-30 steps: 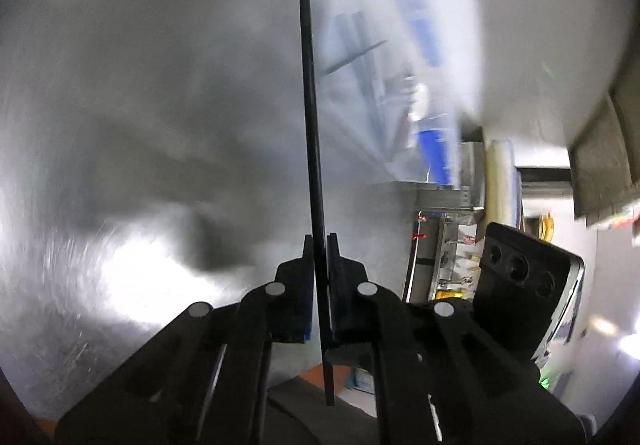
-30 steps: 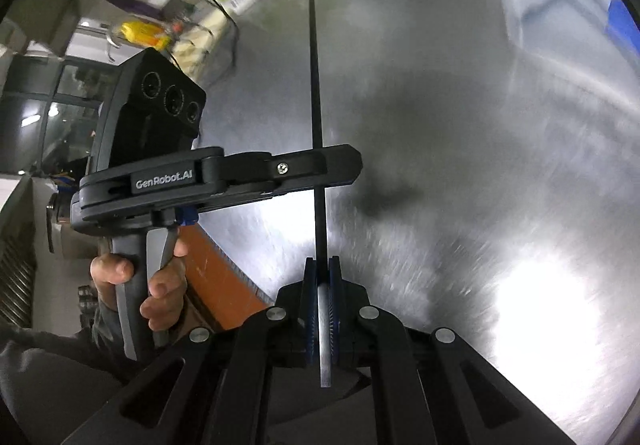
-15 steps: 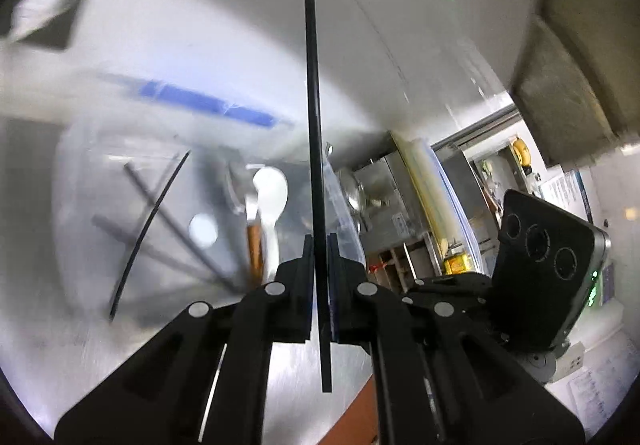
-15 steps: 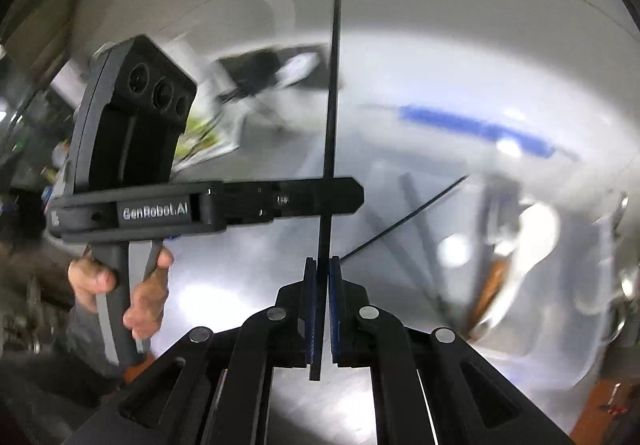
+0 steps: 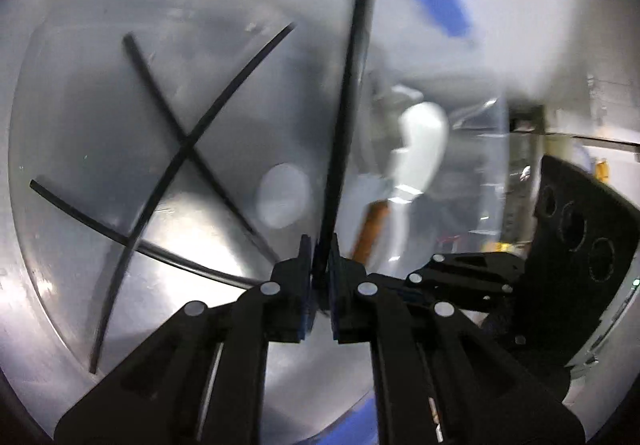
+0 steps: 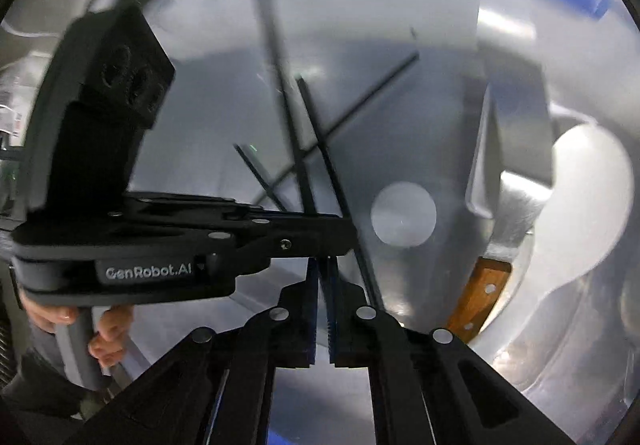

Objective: Organize utensils
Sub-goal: 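Lower both chopsticks into the clear box and open both grippers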

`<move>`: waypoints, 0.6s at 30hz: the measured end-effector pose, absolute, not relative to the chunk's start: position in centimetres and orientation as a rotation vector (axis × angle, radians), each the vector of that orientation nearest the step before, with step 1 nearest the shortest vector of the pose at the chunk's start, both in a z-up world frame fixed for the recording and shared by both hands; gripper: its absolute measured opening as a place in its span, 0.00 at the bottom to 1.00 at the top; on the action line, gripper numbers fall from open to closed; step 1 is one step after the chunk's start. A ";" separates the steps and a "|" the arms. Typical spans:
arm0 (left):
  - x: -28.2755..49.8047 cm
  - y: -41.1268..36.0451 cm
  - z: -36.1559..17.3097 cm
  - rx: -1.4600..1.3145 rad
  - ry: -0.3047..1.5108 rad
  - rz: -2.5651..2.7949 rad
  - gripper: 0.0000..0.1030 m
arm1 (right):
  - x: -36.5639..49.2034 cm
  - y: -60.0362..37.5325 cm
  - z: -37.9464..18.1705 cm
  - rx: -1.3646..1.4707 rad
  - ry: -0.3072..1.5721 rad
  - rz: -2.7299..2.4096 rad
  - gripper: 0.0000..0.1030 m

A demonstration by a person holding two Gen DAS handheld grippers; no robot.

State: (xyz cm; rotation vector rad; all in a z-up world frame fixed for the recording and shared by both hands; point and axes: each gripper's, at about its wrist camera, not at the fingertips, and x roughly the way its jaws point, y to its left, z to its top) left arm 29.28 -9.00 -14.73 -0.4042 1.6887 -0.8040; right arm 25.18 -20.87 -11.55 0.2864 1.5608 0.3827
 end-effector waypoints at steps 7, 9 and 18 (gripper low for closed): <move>29.1 -8.5 -17.6 -0.379 1.821 -0.712 0.05 | 26.3 -20.6 -14.4 0.277 1.646 0.339 0.05; 29.1 -9.1 -17.4 -0.333 1.836 -0.693 0.19 | 26.0 -20.8 -13.1 0.263 1.619 0.315 0.05; 24.9 -7.3 -3.2 -0.147 1.442 -0.716 0.58 | 15.3 -19.5 0.1 0.073 1.220 0.176 0.31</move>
